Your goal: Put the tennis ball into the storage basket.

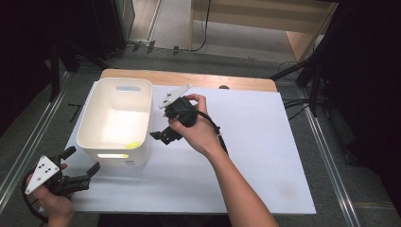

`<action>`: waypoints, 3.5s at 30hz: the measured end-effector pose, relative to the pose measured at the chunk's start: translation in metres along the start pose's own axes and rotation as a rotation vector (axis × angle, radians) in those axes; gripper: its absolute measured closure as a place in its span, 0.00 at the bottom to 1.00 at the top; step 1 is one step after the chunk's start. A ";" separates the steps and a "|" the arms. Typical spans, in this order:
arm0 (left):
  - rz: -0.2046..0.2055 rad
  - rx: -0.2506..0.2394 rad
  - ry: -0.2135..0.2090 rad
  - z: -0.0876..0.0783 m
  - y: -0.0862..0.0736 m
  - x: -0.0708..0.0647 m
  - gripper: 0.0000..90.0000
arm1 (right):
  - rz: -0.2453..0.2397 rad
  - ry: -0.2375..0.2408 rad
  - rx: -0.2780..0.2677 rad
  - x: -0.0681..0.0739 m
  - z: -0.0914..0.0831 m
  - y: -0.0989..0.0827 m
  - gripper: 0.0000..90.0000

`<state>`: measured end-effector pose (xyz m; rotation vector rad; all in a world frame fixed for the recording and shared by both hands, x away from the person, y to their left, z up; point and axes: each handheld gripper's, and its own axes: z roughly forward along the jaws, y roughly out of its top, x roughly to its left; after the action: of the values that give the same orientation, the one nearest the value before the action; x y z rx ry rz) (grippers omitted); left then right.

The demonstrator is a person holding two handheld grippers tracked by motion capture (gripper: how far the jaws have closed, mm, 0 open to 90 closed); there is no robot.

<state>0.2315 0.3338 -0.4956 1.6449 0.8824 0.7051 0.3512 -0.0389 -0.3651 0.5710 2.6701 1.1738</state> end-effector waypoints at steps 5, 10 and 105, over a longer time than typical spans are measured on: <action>0.000 0.002 0.000 0.000 0.000 0.000 0.00 | 0.023 -0.025 -0.012 -0.002 -0.009 -0.014 0.00; 0.001 0.002 0.001 0.000 0.000 0.000 0.00 | 0.052 -0.050 -0.020 -0.004 -0.018 -0.031 0.00; 0.010 0.001 0.007 0.000 0.000 -0.002 0.00 | 0.432 -0.395 -0.313 -0.001 -0.141 -0.301 0.00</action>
<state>0.2304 0.3320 -0.4960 1.6494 0.8799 0.7178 0.2266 -0.3198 -0.4917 1.2142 2.0380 1.3715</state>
